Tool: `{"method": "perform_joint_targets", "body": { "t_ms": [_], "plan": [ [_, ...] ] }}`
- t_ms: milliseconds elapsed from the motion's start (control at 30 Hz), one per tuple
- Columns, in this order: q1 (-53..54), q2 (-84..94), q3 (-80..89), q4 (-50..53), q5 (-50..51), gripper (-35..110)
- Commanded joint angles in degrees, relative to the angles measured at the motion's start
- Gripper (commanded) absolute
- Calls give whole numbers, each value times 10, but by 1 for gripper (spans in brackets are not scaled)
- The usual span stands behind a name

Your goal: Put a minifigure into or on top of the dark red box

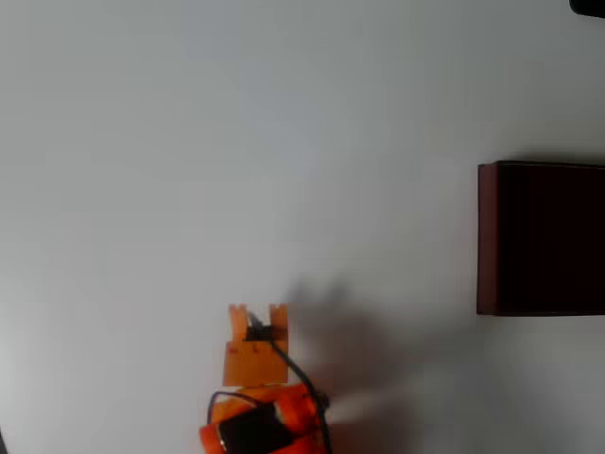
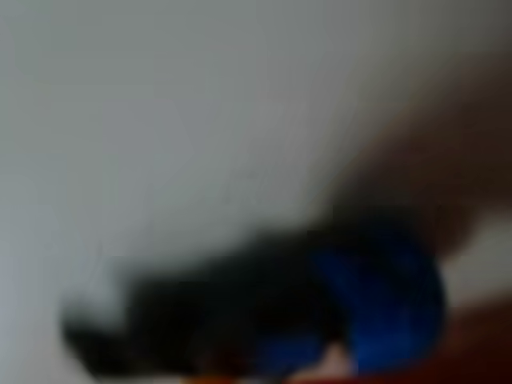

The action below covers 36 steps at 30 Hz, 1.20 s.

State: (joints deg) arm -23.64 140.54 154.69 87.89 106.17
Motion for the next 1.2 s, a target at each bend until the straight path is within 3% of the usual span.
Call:
{"method": "perform_joint_targets", "body": {
  "t_ms": [0, 333, 433, 600, 700, 1000, 1167],
  "plan": [
    [14, -1, -41, 34, -26, 0],
    [-4, -56, -92, 35, -19, 0],
    [-20, -43, -69, 20, 1, 17],
    [-42, 89, 54, -19, 72, 22],
    [-36, 51, 40, -14, 71, 23],
    [-38, 9, 23, -26, 42, 17],
    [-54, -221, -165, 108, -10, 0]
  ]
}}
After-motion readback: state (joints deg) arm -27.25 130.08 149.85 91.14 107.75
